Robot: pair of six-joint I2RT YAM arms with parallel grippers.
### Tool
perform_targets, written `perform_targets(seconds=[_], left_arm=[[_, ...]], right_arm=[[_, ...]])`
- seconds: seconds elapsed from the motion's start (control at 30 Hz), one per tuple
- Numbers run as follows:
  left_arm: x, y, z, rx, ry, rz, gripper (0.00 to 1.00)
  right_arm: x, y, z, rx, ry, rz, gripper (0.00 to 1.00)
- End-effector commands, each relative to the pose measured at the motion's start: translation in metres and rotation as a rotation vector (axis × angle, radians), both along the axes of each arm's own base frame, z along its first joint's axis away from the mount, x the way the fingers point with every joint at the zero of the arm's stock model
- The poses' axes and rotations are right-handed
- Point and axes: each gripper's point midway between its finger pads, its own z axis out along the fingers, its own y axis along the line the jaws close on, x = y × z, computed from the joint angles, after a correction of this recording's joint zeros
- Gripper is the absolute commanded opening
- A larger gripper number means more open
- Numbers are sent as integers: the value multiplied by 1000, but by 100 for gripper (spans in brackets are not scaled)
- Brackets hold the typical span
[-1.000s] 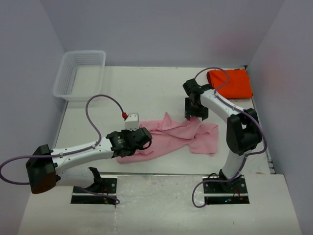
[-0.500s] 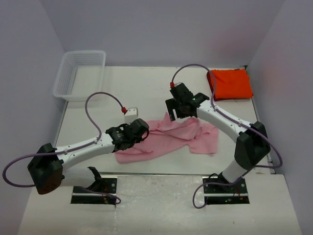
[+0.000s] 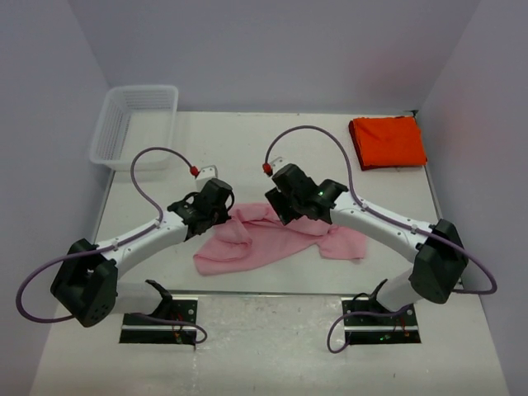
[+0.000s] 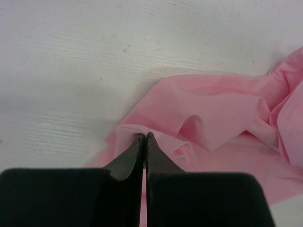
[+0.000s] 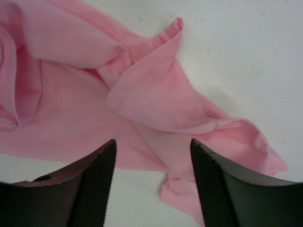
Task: Fold and stack the t-shirts
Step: Flatten out the tshirt
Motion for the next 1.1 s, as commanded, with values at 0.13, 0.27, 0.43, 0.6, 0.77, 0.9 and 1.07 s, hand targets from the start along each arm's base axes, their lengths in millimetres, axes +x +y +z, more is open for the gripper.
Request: perform_targets(seconds=[0.13,0.27,0.43,0.6,0.77,0.9,1.07], left_arm=[[2,-16,-8,-56,0,-65,0],[3,-15,-11,-64,2,-68,0],[2,-17,-13,-79,4,-78,0],[1,-16,-14,-87,3,-82,0],[3,-12,-16,-80,-2,-80,0],[10,1,-19,-68,4,-54,0],[24,28,-18,-63,2,1,0]], right_arm=[[-17,12,-8,-141,30,75,55],[-19,17,-23,-230,45,110,55],[-21,22,-42,-369,14,178,56],[-17,19,-56,-479,-21,184,56],[-12,22,-49,-491,-69,178,58],[-12,32,-37,-492,-98,188,59],[-11,49,-23,-472,-115,205,59]])
